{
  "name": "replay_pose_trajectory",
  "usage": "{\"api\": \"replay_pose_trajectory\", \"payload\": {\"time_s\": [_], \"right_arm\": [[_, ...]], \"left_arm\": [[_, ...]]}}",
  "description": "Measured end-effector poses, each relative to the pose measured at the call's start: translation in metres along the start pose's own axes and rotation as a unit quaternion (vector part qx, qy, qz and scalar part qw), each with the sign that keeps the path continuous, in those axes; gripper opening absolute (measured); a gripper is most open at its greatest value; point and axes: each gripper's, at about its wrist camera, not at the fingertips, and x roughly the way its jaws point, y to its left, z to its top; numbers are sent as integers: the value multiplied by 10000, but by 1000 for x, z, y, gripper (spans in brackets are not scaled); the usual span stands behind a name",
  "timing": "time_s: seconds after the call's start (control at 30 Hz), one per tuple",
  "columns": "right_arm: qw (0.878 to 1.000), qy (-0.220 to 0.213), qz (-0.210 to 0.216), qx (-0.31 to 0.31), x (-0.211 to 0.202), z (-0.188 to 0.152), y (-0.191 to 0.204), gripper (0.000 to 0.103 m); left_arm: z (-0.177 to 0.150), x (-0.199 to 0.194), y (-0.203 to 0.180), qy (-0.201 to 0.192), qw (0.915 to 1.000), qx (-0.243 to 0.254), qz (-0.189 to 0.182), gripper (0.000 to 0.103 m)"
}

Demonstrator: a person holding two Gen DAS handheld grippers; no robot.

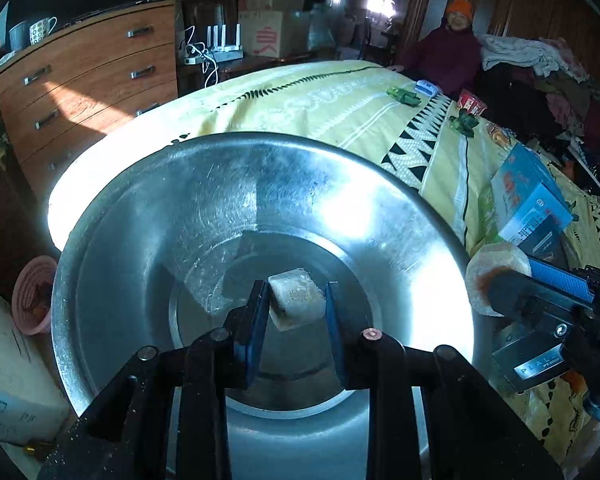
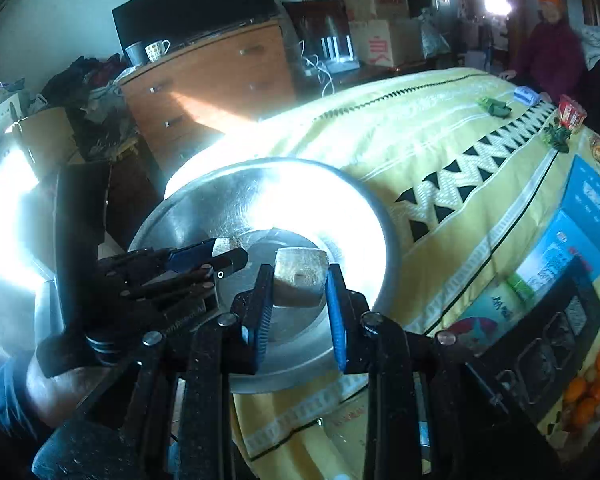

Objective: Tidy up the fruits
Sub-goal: 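Carry the chunk into the steel basin and open the right tool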

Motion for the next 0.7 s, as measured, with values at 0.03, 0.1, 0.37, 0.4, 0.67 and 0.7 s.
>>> {"api": "replay_pose_trajectory", "payload": {"time_s": [0.03, 0.1, 0.37, 0.4, 0.67, 0.7], "right_arm": [[10000, 77, 7, 46, 4, 0, -2, 26], [9997, 196, -15, 119, 13, 0, -4, 26], [9990, 385, -106, 180, 24, -1, 3, 26], [9990, 391, -117, 189, 25, 0, 4, 26], [9987, 446, -151, 191, 30, -1, 7, 28], [9988, 421, -166, 174, 29, 0, 7, 28]], "left_arm": [[-1, 4, 2, 78, 10000, -28, 0, 28], [-1, 7, 7, 141, 9999, -78, -5, 28], [4, 6, 4, 213, 9997, -34, -92, 28], [5, 6, 4, 217, 9997, -38, -111, 28], [4, 5, 7, 262, 9996, -73, -84, 36], [4, 5, 8, 257, 9996, -87, -70, 45]]}}
